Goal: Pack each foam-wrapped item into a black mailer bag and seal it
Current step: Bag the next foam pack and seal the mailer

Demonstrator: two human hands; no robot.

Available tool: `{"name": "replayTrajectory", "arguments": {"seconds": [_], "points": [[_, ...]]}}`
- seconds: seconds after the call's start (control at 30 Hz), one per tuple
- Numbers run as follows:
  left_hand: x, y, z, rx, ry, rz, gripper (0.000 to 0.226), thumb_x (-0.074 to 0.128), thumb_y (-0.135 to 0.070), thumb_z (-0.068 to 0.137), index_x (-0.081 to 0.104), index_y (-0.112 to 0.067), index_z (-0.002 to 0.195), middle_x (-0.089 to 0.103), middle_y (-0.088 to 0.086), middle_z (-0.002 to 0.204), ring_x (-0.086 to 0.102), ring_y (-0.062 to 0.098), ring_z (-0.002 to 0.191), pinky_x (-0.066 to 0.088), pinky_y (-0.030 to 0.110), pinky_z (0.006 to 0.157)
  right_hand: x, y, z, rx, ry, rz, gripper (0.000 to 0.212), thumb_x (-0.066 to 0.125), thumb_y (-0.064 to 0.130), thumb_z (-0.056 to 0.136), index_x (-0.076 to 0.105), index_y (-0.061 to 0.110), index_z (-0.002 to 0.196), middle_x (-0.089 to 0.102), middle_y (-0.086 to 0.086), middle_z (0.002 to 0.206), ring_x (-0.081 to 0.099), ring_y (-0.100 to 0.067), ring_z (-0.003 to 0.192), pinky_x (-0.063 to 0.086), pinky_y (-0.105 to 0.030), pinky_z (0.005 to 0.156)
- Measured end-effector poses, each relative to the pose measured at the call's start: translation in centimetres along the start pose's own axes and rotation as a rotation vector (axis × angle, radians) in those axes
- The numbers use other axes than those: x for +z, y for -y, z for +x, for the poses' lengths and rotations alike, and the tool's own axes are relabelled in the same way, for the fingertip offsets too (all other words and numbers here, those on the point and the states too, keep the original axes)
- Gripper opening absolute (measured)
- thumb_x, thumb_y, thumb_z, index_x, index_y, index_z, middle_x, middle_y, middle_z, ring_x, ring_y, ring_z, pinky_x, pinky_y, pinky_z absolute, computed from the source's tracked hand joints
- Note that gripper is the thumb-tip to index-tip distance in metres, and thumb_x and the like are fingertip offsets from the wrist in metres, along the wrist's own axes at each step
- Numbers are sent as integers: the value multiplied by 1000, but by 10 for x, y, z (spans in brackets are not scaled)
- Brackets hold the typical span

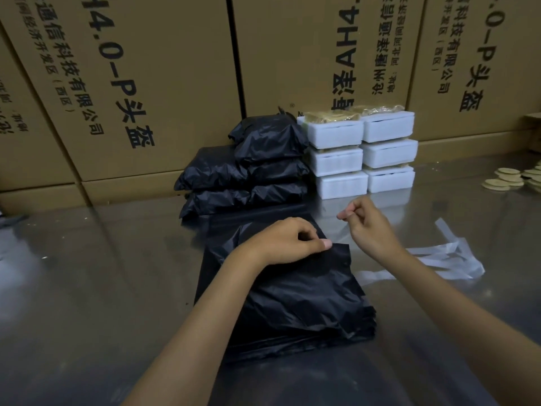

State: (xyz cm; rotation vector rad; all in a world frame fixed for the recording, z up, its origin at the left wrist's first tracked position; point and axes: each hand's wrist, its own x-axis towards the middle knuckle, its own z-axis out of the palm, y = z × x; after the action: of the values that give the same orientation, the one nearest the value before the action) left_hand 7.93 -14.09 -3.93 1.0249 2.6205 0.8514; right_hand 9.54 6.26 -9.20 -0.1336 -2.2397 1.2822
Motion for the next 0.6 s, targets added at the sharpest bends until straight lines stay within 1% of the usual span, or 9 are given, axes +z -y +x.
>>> {"name": "replayTrajectory", "arguments": {"seconds": [0.07,0.1,0.17,0.23,0.33,0.43,0.5,0.57,0.6], "points": [[-5,-1,7,18,49,-31,23,70,-44,89,72,-21,89,67,-11,112,59,6,111,45,30,102,-3,-3,0,-39,-2,-20,13,46,8,100,50,19,94,70,4,100,65,-11,96,45,-16,74],[-7,-2,9,35,55,-47,18,72,-39,89,71,-20,88,69,-11,105,61,6,106,46,32,101,-4,-4,1,-54,-3,-27,12,46,9,101,49,19,95,70,4,100,65,-11,95,45,-16,73],[-10,-3,13,71,24,-54,14,72,-33,90,68,-20,86,69,-13,94,63,6,97,49,30,95,-6,-8,2,-69,-11,-40,13,46,9,101,49,20,95,70,6,100,65,-11,94,45,-16,72],[-10,-2,17,107,-27,-3,15,70,-31,91,62,-22,83,66,-13,87,63,7,90,49,27,84,-7,-10,2,-68,-21,-47,13,45,9,100,49,20,94,70,7,98,64,-9,92,45,-17,71],[0,7,20,178,-89,89,19,68,-28,92,53,-22,81,59,-11,81,55,10,80,40,25,72,-6,-15,2,-41,-28,-54,13,43,7,100,49,18,96,69,5,97,63,-7,90,43,-17,68],[13,22,18,217,-164,66,19,68,-30,92,53,-27,81,53,-12,88,48,3,87,35,19,74,-7,-22,0,-15,-26,-80,12,42,6,99,48,15,96,68,5,95,62,-12,85,43,-24,66],[18,28,19,207,-209,67,18,65,-39,93,54,-29,83,52,-14,97,42,-1,95,31,20,83,-9,-27,-3,-14,-10,-109,11,41,4,99,47,13,96,67,1,94,60,-16,76,43,-30,63],[20,31,23,119,-238,193,25,56,-57,93,53,-32,94,48,-18,117,35,4,119,25,29,95,-12,-31,-5,-23,11,-165,9,41,4,99,47,10,97,66,-6,90,58,-21,70,44,-36,63],[19,33,24,47,-220,256,36,50,-67,91,52,-34,105,44,-18,129,28,9,132,22,34,102,-13,-33,-6,-29,19,-198,8,41,3,99,46,9,98,64,-8,86,58,-24,69,43,-38,63]]}}
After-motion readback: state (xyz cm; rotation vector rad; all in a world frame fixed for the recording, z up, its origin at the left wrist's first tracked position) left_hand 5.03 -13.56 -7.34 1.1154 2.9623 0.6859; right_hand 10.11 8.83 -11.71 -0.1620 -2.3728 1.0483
